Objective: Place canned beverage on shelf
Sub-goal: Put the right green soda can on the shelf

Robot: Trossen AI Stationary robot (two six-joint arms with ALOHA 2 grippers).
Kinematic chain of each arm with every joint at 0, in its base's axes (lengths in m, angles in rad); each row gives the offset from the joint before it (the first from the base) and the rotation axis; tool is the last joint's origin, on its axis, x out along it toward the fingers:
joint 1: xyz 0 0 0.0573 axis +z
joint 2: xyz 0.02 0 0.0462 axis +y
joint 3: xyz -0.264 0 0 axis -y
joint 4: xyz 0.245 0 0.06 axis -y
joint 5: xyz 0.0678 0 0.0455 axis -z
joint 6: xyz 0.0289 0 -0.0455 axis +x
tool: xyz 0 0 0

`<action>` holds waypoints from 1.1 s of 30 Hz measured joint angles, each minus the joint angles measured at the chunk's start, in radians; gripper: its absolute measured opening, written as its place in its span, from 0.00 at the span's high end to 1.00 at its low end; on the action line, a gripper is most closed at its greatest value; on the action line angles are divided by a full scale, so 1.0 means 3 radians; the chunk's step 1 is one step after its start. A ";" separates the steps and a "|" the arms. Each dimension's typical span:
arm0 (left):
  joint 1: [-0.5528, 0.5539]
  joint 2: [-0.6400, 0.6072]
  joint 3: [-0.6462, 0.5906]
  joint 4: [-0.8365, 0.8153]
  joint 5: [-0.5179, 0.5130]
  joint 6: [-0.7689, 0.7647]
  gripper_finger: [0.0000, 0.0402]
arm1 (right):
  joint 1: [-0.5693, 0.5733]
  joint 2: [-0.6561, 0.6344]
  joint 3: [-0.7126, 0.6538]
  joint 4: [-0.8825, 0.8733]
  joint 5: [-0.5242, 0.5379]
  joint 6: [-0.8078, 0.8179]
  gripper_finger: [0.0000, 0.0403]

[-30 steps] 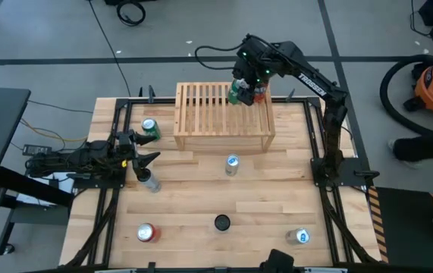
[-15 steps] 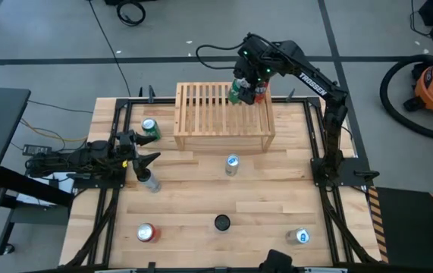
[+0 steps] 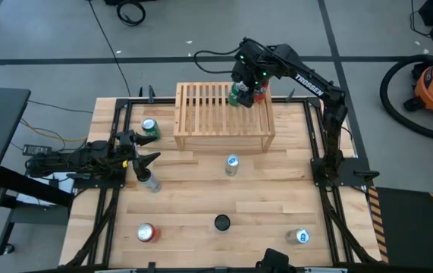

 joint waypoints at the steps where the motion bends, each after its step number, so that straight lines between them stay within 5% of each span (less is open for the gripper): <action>1: -0.0001 0.0000 0.0000 0.0000 0.0000 0.0004 0.08 | 0.0002 0.0000 -0.0024 0.0009 0.0026 0.0000 0.23; 33: -0.0001 0.0000 0.0000 -0.0001 0.0000 0.0023 0.08 | -0.0009 -0.0001 -0.0102 0.0384 0.0044 -0.0056 0.15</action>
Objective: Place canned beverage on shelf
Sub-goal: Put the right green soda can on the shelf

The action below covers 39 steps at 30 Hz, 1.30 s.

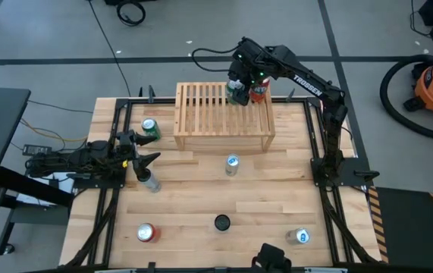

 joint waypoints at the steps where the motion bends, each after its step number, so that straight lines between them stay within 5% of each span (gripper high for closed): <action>1: 0.0001 0.0000 0.0000 0.0000 -0.0001 0.0000 0.08 | -0.0001 0.0000 0.0000 -0.0001 0.0002 0.0000 0.15; 39: 0.0001 0.0000 0.0000 -0.0033 -0.0001 0.0010 0.08 | 0.0080 -0.0138 0.0436 -0.0086 -0.0094 -0.0145 0.15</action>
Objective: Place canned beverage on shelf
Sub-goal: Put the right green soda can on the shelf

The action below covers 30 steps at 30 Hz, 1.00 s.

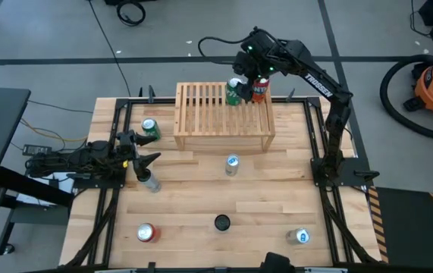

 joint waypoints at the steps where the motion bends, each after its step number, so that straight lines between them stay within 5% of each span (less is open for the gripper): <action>1: -0.0001 0.0000 0.0000 0.0000 0.0000 0.0001 0.08 | 0.0022 -0.0018 0.0000 -0.0004 -0.0011 0.0000 0.15; 9: 0.0000 0.0000 0.0000 -0.0001 0.0000 0.0003 0.08 | 0.0241 -0.0082 -0.0003 -0.0181 -0.0248 0.0312 0.23; 23: 0.0000 0.0000 0.0000 0.0056 0.0000 0.0003 0.08 | 0.0498 -0.0082 -0.0444 -0.0101 0.0024 0.0864 0.79; 30: 0.0000 0.0000 0.0000 0.0056 0.0000 0.0003 0.08 | 0.0497 -0.0080 -0.0744 0.0219 0.0184 0.1086 0.98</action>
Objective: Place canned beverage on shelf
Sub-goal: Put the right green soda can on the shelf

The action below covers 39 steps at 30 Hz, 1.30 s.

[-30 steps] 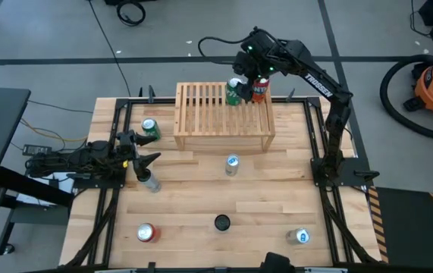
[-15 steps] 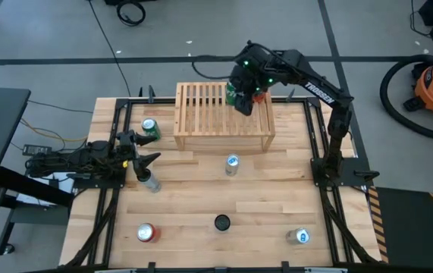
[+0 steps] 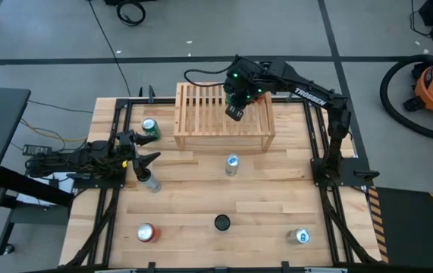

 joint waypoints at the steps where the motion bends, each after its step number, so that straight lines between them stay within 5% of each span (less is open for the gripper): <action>1: 0.0000 0.0000 0.0000 0.0000 0.0000 -0.0001 0.08 | 0.0000 0.0000 -0.0027 0.0050 0.0002 0.0004 0.98; 39: 0.0000 0.0000 0.0000 -0.0004 0.0000 -0.0001 0.08 | -0.0270 0.0000 -0.0211 0.0304 0.0342 0.0179 0.98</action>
